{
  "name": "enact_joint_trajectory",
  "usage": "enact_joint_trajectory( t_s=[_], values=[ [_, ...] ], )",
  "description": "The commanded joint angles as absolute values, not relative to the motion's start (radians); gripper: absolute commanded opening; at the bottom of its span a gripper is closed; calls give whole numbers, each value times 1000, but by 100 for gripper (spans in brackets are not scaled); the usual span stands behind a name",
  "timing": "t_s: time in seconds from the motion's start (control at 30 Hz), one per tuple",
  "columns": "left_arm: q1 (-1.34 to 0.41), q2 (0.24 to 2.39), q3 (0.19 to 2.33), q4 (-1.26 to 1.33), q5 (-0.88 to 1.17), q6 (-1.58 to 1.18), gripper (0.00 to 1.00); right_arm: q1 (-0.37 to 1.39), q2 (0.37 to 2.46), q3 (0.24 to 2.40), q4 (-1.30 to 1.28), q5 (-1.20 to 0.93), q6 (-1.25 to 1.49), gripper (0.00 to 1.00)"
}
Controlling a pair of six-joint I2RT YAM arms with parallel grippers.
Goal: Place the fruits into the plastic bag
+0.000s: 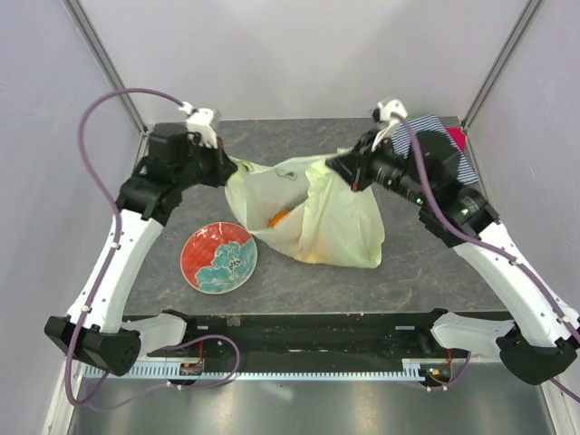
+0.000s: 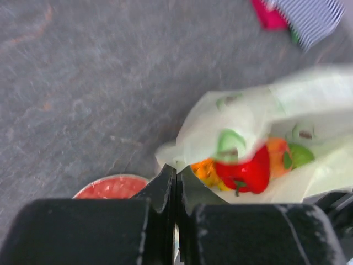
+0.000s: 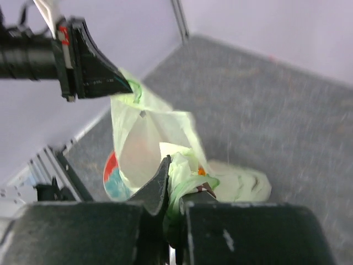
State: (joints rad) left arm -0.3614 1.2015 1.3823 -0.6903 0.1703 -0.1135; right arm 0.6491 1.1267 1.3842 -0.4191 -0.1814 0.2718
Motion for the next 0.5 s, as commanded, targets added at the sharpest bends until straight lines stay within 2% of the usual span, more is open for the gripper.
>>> enact_joint_trajectory(
  t_s=[0.0, 0.13, 0.2, 0.4, 0.47],
  values=[
    [-240, 1132, 1479, -505, 376, -265, 2, 591, 1135, 1609, -353, -242, 210, 0],
    [-183, 1095, 1411, -387, 429, -353, 2, 485, 1189, 1655, -350, -389, 216, 0],
    [-147, 1088, 1347, -353, 440, -393, 2, 433, 1218, 1640, -336, -527, 257, 0],
    [-77, 1107, 1212, -230, 580, -480, 2, 385, 1361, 1479, -169, -953, 564, 0],
    [-77, 1121, 1189, -203, 613, -495, 1, 384, 1374, 1398, -111, -971, 607, 0]
  ],
)
